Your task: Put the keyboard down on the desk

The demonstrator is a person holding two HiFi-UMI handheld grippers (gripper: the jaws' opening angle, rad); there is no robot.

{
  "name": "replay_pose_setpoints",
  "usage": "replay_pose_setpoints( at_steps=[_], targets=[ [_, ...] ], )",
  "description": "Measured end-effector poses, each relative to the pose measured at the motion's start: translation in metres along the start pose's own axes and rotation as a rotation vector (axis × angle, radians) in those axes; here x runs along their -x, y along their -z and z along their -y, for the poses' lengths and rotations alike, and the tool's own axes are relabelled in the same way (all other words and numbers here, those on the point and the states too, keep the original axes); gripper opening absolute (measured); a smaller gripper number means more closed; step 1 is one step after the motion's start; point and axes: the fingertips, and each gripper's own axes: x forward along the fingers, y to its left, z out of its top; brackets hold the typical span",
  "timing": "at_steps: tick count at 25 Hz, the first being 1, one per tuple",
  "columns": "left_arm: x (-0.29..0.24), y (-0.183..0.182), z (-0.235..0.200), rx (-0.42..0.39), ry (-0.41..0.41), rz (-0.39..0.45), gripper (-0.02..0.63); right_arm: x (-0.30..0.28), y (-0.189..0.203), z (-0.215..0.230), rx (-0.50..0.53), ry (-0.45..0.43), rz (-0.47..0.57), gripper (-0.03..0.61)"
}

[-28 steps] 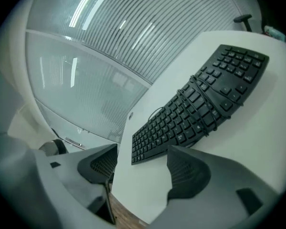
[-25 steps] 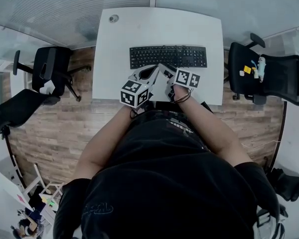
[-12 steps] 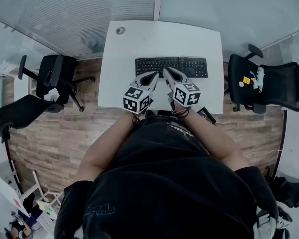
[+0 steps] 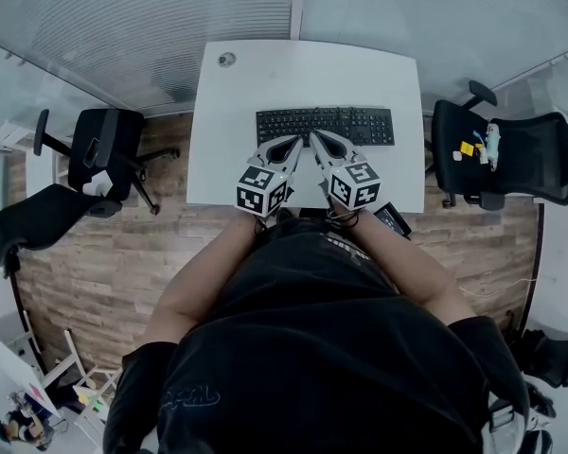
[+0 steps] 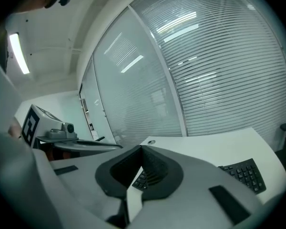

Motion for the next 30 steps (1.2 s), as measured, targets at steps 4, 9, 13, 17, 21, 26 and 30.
replay_pose_setpoints(
  at_steps=[4,9,13,17,21,26,30],
  targets=[
    [-0.001,0.004,0.006,0.028,-0.008,0.013,0.015,0.013,0.005,0.002,-0.007,0.003,-0.014,0.023],
    [-0.002,0.005,0.017,0.031,-0.007,0.026,0.015,0.026,0.004,0.01,-0.032,0.008,0.019,0.023],
    [-0.004,-0.001,0.027,-0.017,-0.02,0.034,0.015,0.032,-0.002,0.006,-0.003,-0.018,0.045,0.023],
    [-0.007,-0.008,0.045,-0.029,-0.03,0.062,0.015,0.048,-0.004,0.011,-0.026,-0.038,0.05,0.023],
    [-0.022,0.002,0.072,-0.003,-0.038,0.049,0.015,0.078,0.001,0.025,-0.026,-0.045,0.05,0.023],
    [-0.041,0.015,0.117,-0.002,-0.03,0.037,0.015,0.121,0.011,0.05,-0.043,-0.042,0.05,0.023],
    [-0.048,0.023,0.143,0.0,-0.056,0.036,0.015,0.151,0.016,0.063,-0.019,-0.051,0.055,0.023]
  ],
)
